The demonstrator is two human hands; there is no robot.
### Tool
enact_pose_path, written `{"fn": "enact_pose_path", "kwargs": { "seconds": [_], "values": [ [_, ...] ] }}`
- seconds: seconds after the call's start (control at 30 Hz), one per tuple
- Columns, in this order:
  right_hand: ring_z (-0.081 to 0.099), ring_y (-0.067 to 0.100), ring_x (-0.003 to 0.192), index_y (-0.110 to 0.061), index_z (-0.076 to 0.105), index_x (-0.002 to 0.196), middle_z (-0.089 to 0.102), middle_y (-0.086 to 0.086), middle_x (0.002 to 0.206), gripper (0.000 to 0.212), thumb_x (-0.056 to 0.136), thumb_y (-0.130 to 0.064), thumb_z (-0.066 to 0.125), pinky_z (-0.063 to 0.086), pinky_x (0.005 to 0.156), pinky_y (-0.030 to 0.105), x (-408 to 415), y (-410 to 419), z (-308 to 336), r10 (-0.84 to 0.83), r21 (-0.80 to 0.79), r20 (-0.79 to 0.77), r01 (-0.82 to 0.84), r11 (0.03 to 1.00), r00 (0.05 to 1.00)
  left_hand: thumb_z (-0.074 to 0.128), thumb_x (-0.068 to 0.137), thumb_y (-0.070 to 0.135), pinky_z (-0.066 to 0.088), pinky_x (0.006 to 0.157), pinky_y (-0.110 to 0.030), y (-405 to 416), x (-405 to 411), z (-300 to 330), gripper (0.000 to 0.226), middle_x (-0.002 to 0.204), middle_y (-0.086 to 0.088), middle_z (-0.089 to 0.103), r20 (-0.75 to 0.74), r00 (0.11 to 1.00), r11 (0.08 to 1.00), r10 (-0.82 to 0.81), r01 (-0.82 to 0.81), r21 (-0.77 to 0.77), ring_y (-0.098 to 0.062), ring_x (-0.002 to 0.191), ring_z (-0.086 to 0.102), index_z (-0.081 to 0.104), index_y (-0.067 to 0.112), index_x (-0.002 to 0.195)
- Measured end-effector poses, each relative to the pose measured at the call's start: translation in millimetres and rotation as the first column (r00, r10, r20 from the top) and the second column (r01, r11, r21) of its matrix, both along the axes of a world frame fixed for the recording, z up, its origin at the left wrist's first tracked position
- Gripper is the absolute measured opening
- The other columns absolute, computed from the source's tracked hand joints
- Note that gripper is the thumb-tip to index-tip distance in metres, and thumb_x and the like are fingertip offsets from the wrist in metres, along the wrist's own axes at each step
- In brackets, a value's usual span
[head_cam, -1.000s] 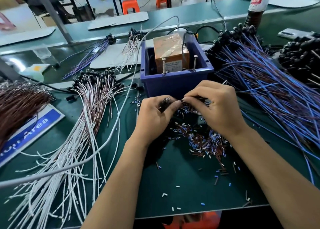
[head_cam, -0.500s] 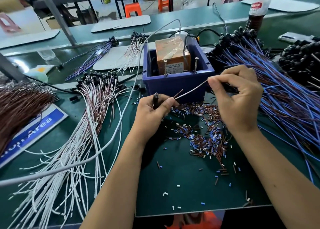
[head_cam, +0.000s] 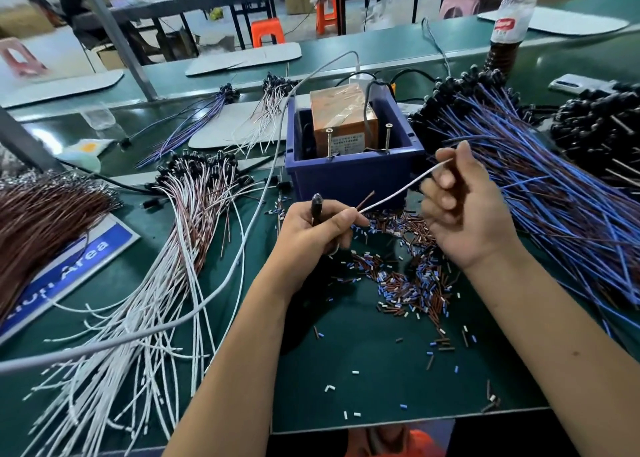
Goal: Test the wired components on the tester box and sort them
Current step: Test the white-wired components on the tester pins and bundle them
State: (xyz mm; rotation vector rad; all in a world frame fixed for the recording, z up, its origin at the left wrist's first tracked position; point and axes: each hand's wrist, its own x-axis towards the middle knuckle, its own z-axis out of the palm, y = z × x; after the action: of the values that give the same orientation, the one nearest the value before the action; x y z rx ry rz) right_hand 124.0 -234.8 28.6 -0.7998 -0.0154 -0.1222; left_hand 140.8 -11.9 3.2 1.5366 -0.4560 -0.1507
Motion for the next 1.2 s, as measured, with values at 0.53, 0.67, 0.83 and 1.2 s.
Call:
{"fn": "enact_pose_path", "kwargs": {
  "seconds": [0.53, 0.67, 0.83, 1.2],
  "values": [
    [0.028, 0.012, 0.032, -0.010, 0.073, 0.075, 0.042, 0.002, 0.045, 0.039, 0.096, -0.042, 0.065, 0.022, 0.037, 0.017, -12.8, 22.9, -6.9, 0.498, -0.746, -0.077, -0.382, 0.546, 0.864, 0.059, 0.102, 0.034, 0.023, 0.057, -0.036, -7.8, -9.2, 13.5, 0.024, 0.124, -0.014, 0.073, -0.196, 0.962, 0.952, -0.189, 0.131, -0.278, -0.031, 0.065, 0.056, 0.078, 0.020, 0.100],
    [0.030, 0.009, 0.032, -0.011, 0.074, 0.076, 0.045, 0.000, 0.045, 0.037, 0.098, -0.040, 0.066, 0.025, 0.036, 0.016, -14.4, 24.2, -10.7, 0.552, -0.771, -0.118, -0.426, 0.472, 0.826, 0.062, 0.097, 0.037, 0.045, 0.058, -0.033, -9.4, -10.1, 14.7, 0.025, 0.109, -0.007, 0.076, -0.214, 0.954, 0.952, -0.211, 0.151, -0.266, -0.026, 0.071, 0.060, 0.079, 0.019, 0.096],
    [0.039, 0.004, 0.039, -0.011, 0.076, 0.092, 0.060, 0.006, 0.064, 0.033, 0.093, -0.044, 0.070, 0.026, 0.034, 0.014, -5.3, 16.1, -9.2, 0.367, -0.482, -0.063, -0.351, 0.803, 0.928, 0.054, 0.101, 0.031, 0.028, 0.040, -0.012, -7.8, -4.2, 15.1, 0.029, 0.083, 0.001, 0.068, -0.310, 0.919, 0.916, -0.242, 0.110, -0.386, -0.002, 0.045, 0.031, 0.072, 0.019, 0.083],
    [0.045, 0.004, 0.041, -0.011, 0.077, 0.088, 0.072, 0.012, 0.078, 0.015, 0.091, -0.024, 0.069, 0.031, 0.033, 0.015, -1.7, 11.7, -11.8, 0.156, -0.448, 0.034, -0.124, 0.886, 0.987, 0.050, 0.104, 0.027, 0.015, 0.045, -0.016, -7.6, -7.1, 18.0, 0.028, 0.078, 0.004, 0.057, -0.312, 0.865, 0.869, -0.393, 0.238, -0.434, -0.005, 0.056, 0.019, 0.067, 0.020, 0.082]
  ]
}}
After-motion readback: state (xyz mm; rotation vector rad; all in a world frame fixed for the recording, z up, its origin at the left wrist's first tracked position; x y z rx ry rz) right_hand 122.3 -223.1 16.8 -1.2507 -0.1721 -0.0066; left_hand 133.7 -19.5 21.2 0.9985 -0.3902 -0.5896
